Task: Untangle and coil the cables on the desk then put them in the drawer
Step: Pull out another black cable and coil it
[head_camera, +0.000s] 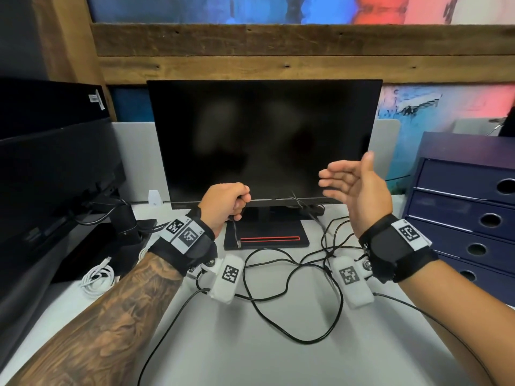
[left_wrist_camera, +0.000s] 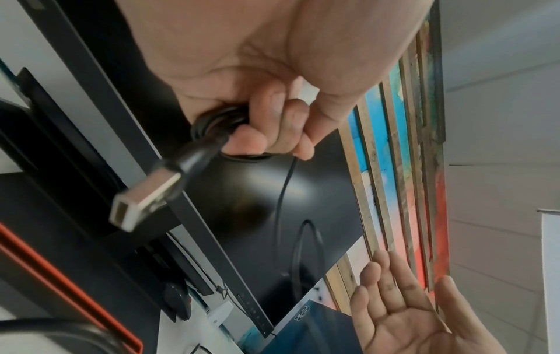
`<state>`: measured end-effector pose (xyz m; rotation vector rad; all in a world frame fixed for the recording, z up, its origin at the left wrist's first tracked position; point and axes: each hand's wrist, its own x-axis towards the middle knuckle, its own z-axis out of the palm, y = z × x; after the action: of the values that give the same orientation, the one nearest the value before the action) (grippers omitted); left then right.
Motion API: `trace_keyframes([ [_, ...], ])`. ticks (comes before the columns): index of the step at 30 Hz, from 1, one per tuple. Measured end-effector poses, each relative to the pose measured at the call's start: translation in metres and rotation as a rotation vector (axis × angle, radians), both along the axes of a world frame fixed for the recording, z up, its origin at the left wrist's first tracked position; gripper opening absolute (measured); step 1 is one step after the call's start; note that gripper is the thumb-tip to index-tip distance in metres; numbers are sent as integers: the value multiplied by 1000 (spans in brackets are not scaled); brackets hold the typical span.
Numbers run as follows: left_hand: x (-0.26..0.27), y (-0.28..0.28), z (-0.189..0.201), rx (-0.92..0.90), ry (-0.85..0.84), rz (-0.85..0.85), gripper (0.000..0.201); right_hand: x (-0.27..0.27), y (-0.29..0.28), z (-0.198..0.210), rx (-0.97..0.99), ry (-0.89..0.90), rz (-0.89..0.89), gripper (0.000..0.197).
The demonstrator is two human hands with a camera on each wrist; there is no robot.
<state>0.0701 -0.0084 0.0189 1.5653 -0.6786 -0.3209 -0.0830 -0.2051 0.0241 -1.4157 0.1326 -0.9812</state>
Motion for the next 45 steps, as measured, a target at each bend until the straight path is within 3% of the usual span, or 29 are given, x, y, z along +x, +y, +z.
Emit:
trace_keyframes([
  [2, 2, 1, -1, -12, 28, -6, 32, 1, 3, -3, -86, 78, 10, 45],
  [5, -5, -1, -1, -14, 42, -78, 32, 8, 13, -22, -466, 171, -51, 15],
  [9, -18, -8, -5, -37, 81, -215, 32, 17, 32, -45, -735, 278, 29, 36],
  [11, -24, -11, -7, -53, 122, -280, 33, 20, 38, -48, -702, 295, 135, 35],
  [13, -27, -12, -6, -85, 182, -305, 32, 19, 42, -48, -553, 303, 231, 23],
  [15, -26, -11, 0, -152, 280, -309, 31, 16, 39, -51, -480, 333, 236, 19],
  [21, -23, -6, 10, -371, 546, -379, 27, 21, 38, -66, -607, 343, 106, 23],
  [26, -36, -12, 8, -514, 632, -411, 21, 25, 41, -74, -773, 431, 113, 21],
  [31, -34, -20, -4, -577, 522, -314, 24, 20, 50, -70, -900, 487, 199, 20],
  [35, -29, -26, -17, -503, 298, -189, 22, 15, 56, -62, -1062, 530, 159, 23],
  [40, -32, -27, -24, -226, -105, -124, 20, 7, 49, -39, -1290, 507, 1, 28],
  [45, -29, -25, -31, 182, -428, -173, 21, 0, 37, -24, -1441, 475, -159, 16],
])
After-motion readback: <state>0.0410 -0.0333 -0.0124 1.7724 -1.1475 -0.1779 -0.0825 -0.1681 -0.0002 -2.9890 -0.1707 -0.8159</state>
